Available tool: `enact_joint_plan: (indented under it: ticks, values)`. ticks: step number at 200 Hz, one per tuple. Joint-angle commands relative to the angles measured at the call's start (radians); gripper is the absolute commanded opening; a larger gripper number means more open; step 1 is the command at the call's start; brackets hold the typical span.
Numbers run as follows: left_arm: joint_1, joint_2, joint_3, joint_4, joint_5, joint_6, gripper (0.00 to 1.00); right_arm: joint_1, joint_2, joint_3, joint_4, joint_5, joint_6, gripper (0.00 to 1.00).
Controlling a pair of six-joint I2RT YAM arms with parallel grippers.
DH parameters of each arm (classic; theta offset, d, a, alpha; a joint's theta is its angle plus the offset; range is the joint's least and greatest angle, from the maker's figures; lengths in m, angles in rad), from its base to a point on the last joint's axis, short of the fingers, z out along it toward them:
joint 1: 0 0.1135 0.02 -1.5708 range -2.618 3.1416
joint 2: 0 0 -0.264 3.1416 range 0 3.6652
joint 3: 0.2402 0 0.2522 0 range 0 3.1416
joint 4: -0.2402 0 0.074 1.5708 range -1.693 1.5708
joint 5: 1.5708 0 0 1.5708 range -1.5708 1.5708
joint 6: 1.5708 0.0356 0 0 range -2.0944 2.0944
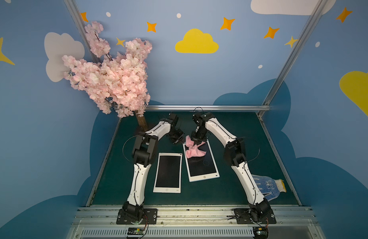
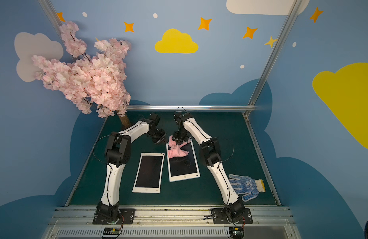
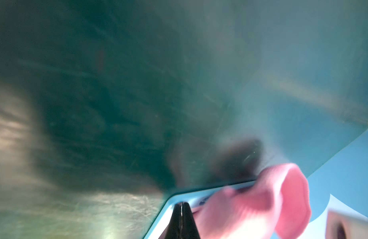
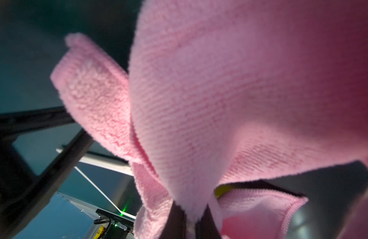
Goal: Wipe the drawing tablet
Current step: Wipe the dirt from the drawing tablet.
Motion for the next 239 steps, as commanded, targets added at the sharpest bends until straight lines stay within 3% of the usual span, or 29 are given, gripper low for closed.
enact_joint_plan:
  ticks: [1,49,97,141,180,199,239]
  values:
    - [-0.002,-0.003,0.011,-0.039,-0.028,0.016,0.08,-0.064,-0.091,-0.088,-0.059,0.061,-0.030,0.00]
    - [-0.017,0.005,0.032,-0.039,-0.019,0.021,0.08,-0.132,-0.149,-0.188,-0.074,0.084,-0.062,0.00]
    - [-0.018,0.014,0.029,-0.040,-0.022,0.025,0.08,-0.064,-0.149,-0.156,-0.128,0.147,-0.098,0.00]
    - [-0.020,0.015,0.030,-0.040,-0.016,0.024,0.08,-0.017,-0.289,-0.430,-0.060,0.173,-0.108,0.00]
    - [-0.019,0.016,0.034,-0.040,-0.016,0.028,0.08,0.011,-0.371,-0.551,-0.023,0.169,-0.095,0.00]
    - [-0.019,0.012,0.032,-0.041,-0.025,0.038,0.08,0.036,-0.309,-0.444,-0.047,0.164,-0.092,0.00]
    - [-0.014,0.010,0.030,-0.048,-0.022,0.044,0.07,0.118,-0.054,0.011,-0.233,0.101,-0.092,0.00]
